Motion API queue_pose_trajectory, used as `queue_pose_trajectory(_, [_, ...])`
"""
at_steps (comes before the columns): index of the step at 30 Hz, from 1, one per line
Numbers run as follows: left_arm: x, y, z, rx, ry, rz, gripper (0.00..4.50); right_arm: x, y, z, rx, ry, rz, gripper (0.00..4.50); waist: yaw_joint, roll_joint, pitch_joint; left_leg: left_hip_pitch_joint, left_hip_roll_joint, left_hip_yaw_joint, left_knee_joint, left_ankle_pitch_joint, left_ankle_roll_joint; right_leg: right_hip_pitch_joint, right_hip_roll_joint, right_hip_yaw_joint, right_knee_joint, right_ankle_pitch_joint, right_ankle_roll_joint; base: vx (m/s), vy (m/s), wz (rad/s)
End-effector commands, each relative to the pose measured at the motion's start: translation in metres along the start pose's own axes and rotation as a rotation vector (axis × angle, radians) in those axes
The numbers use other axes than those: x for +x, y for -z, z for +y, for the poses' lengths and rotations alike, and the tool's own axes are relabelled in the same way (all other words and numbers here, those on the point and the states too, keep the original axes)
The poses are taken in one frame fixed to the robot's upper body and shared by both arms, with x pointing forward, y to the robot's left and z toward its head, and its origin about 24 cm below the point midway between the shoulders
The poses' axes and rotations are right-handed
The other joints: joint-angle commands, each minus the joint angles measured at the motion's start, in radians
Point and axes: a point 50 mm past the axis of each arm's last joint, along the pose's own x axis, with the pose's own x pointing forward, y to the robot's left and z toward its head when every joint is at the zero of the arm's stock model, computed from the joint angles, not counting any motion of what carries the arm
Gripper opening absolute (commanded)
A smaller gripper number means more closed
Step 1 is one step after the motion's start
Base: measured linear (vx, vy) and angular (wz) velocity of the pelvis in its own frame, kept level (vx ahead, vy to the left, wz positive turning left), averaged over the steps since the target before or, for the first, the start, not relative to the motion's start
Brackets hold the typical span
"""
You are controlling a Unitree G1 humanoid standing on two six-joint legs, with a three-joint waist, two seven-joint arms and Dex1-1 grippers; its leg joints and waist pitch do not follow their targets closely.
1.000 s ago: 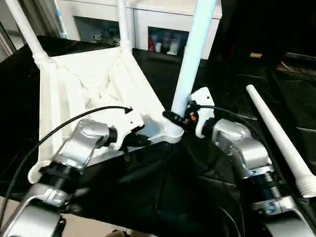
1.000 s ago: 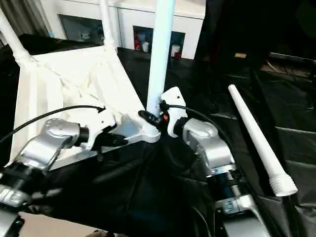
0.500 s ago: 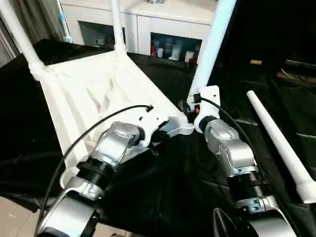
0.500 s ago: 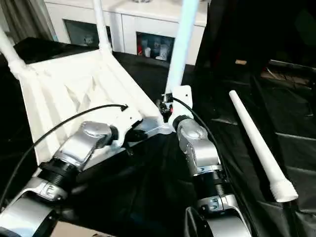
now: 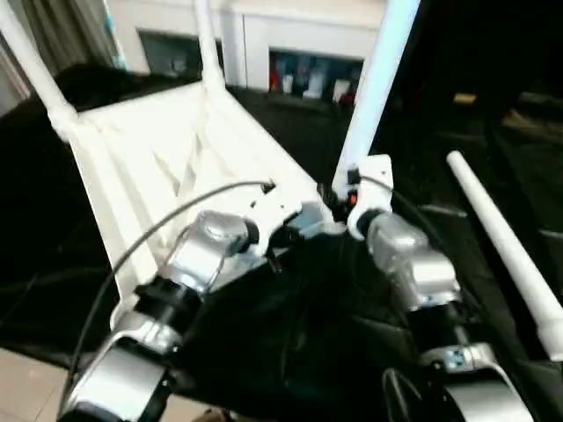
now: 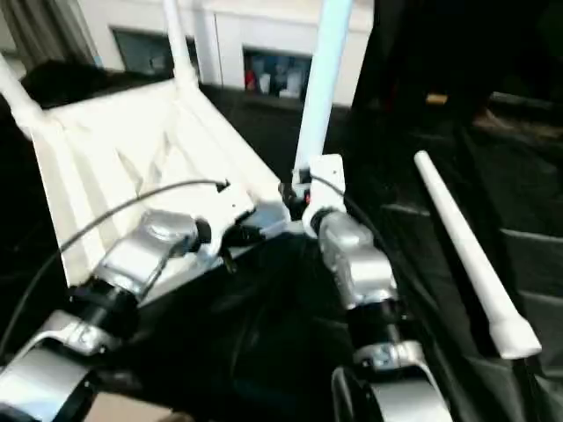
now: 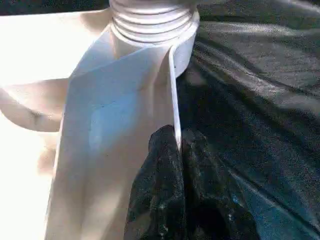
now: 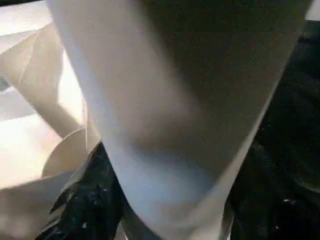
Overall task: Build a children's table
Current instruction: Rotate leg to tighten
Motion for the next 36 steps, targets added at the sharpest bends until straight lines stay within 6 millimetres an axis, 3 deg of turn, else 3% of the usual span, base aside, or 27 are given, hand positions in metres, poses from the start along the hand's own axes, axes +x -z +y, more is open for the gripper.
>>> queue_pose_trajectory(1, [0.002,-0.001,-0.007,0.038,0.059,0.003,0.00,-0.003,0.009,0.003,0.007,-0.058,0.046,3.14,0.000,0.000,-0.052,0.010,0.048,-0.023,-0.053,-0.056,0.037,0.043,-0.072,0.041,-0.046,0.227,-0.235,0.000,0.000,0.00])
queue_pose_trajectory(4, [-0.005,-0.001,-0.004,0.066,0.073,-0.008,0.00,-0.009,-0.003,0.001,-0.035,-0.125,0.003,3.55,0.005,0.002,-0.062,0.005,0.047,-0.022,-0.040,0.033,0.077,0.049,-0.069,0.039,-0.027,0.371,-0.256,0.000,0.000,0.00])
queue_pose_trajectory(5, [-0.007,-0.001,-0.004,0.077,0.078,-0.012,0.00,-0.011,-0.005,0.001,-0.044,-0.148,-0.004,3.58,0.006,0.002,-0.062,0.002,0.047,-0.022,-0.036,0.065,0.095,0.048,-0.066,0.037,-0.020,0.439,-0.260,0.000,0.000,0.00])
queue_pose_trajectory(6, [-0.010,-0.001,-0.003,0.090,0.087,-0.016,0.00,-0.015,-0.008,0.001,-0.058,-0.192,-0.016,3.58,0.008,0.002,-0.059,0.003,0.047,-0.021,-0.035,0.058,0.108,0.045,-0.064,0.034,-0.021,0.450,-0.263,0.000,0.000,0.00])
queue_pose_trajectory(8, [-0.015,0.000,-0.002,0.110,0.095,-0.024,0.00,-0.025,-0.012,0.003,-0.100,-0.299,-0.030,3.88,0.011,0.003,-0.058,0.004,0.050,-0.022,-0.036,0.028,0.115,0.048,-0.068,0.034,-0.022,0.420,-0.264,0.000,0.000,0.00])
queue_pose_trajectory(15, [-0.034,-0.004,-0.007,0.240,0.227,-0.154,0.00,-0.054,-0.016,-0.002,-0.241,-0.554,-0.055,3.95,0.018,0.006,-0.051,0.006,0.058,-0.021,-0.034,-0.010,0.118,0.041,-0.071,0.036,-0.022,0.308,-0.280,0.000,0.000,0.00])
queue_pose_trajectory(17, [-0.039,-0.004,-0.008,0.258,0.260,-0.171,0.00,-0.059,-0.012,-0.005,-0.292,-0.599,-0.032,3.95,0.020,0.007,-0.050,0.010,0.060,-0.020,-0.032,-0.009,0.120,0.039,-0.071,0.036,-0.022,0.295,-0.291,0.000,0.000,0.00])
queue_pose_trajectory(20, [-0.047,-0.003,-0.010,0.254,0.310,-0.187,0.00,-0.069,-0.001,-0.010,-0.374,-0.673,0.028,3.95,0.024,0.009,-0.046,0.005,0.059,-0.020,-0.028,0.007,0.130,0.039,-0.073,0.036,-0.018,0.297,-0.304,0.000,0.000,0.00])
queue_pose_trajectory(29, [-0.055,-0.001,-0.016,0.262,0.391,-0.227,0.00,-0.069,0.012,-0.014,-0.392,-0.674,0.032,3.95,0.029,0.009,-0.034,0.004,0.059,-0.019,-0.028,-0.030,0.128,0.032,-0.075,0.039,-0.023,0.172,-0.311,0.000,0.000,0.00])
queue_pose_trajectory(33, [-0.056,0.000,-0.016,0.267,0.388,-0.227,0.00,-0.068,0.015,-0.015,-0.385,-0.685,0.024,3.95,0.029,0.008,-0.031,0.005,0.058,-0.019,-0.027,-0.027,0.131,0.029,-0.073,0.039,-0.021,0.175,-0.308,0.000,0.000,0.00])
queue_pose_trajectory(36, [-0.057,0.000,-0.017,0.265,0.393,-0.225,0.00,-0.068,0.017,-0.015,-0.378,-0.691,0.026,3.61,0.031,0.007,-0.030,0.004,0.057,-0.019,-0.025,-0.011,0.141,0.030,-0.073,0.039,-0.019,0.200,-0.312,0.000,0.000,0.00])
